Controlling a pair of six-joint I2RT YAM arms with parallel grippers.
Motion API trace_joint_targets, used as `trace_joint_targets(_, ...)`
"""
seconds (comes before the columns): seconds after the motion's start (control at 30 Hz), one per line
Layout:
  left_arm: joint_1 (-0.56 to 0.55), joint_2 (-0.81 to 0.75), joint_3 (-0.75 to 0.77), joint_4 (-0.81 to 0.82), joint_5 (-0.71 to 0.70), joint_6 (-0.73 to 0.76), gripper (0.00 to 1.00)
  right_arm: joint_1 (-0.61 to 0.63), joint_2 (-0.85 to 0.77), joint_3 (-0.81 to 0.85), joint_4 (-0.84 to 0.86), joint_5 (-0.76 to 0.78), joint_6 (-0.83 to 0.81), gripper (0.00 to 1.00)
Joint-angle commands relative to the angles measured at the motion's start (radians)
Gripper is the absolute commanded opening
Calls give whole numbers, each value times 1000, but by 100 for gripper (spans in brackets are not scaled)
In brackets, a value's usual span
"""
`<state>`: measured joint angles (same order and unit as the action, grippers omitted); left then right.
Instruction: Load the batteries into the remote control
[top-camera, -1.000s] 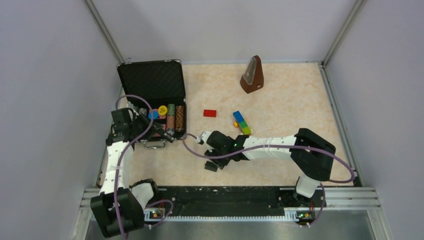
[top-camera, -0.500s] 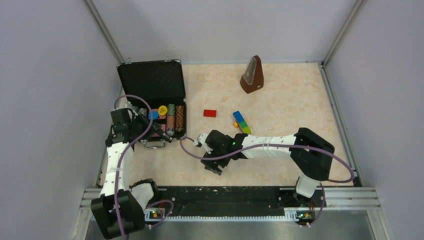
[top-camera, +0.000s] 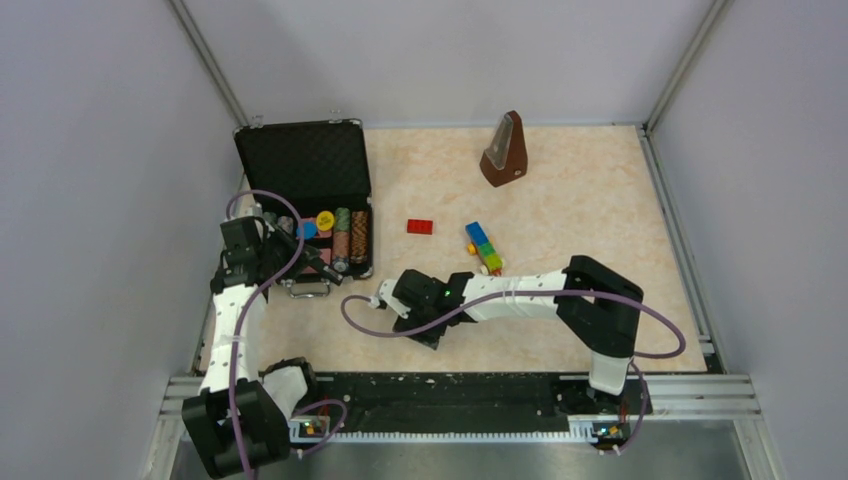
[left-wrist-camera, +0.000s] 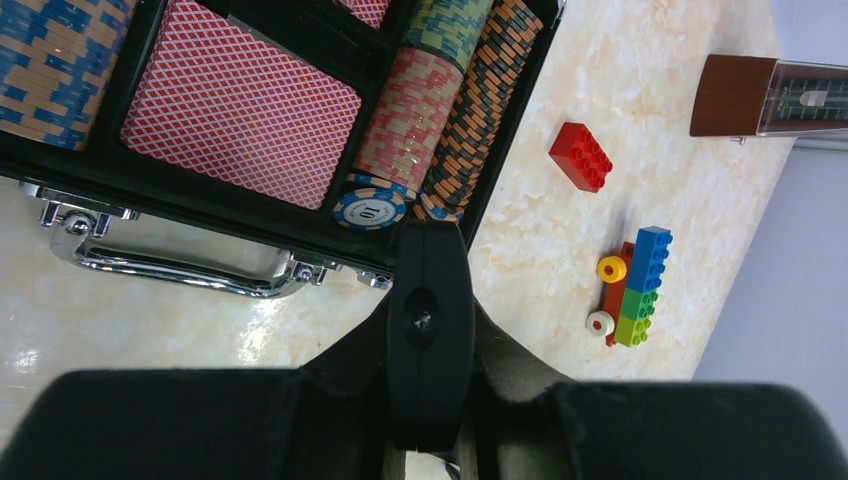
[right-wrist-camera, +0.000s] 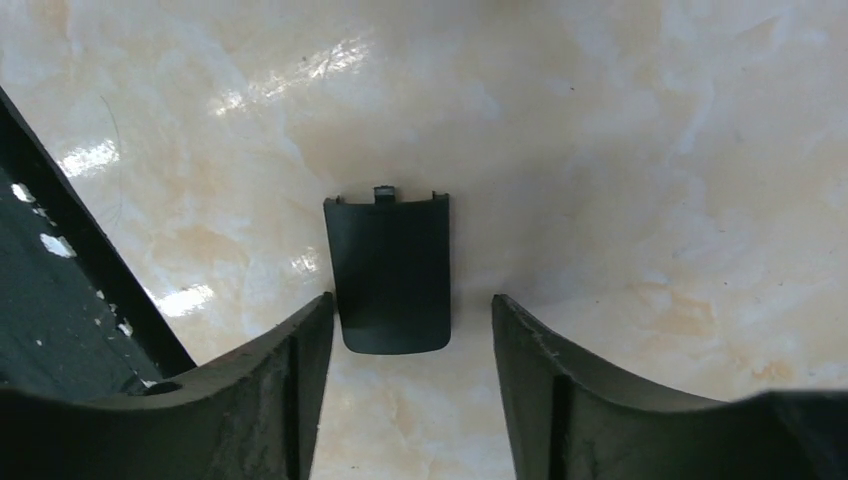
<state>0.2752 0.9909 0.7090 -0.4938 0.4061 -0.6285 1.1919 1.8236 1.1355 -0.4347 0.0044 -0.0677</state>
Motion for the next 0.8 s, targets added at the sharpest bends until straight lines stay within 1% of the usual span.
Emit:
trace_joint_targets(0.0, 10, -7, 19, 22, 0, 11, 0, 24, 60, 32, -49, 50, -4, 50)
trace_joint_targets(0.03, 10, -6, 18, 23, 0, 12, 0, 24, 73, 40, -62, 61, 5, 44)
trace_joint_targets(0.1, 10, -5, 17, 26, 5, 13, 0, 24, 98, 52, -92, 70, 28, 34)
trace_joint_targets(0.13, 11, -5, 14, 28, 10, 15, 0, 25, 106, 55, -102, 73, 37, 31)
trace_joint_targets(0.2, 11, -7, 11, 29, 16, 19, 0, 23, 110, 52, -107, 67, 53, 28)
trace_joint_targets(0.3, 12, -12, 3, 44, 45, 27, 0, 20, 93, 47, -96, 65, 89, 26)
trace_joint_targets(0.43, 12, -14, -23, 85, 134, 31, 0, 12, 36, 36, -66, 69, 135, 27)
trace_joint_targets(0.63, 5, -44, -133, 245, 286, -26, 0, -9, -53, 31, -48, 85, 189, 30)
trace_joint_targets(0.77, -43, -71, -186, 320, 340, -42, 0, -19, -121, 22, -44, 88, 211, 31)
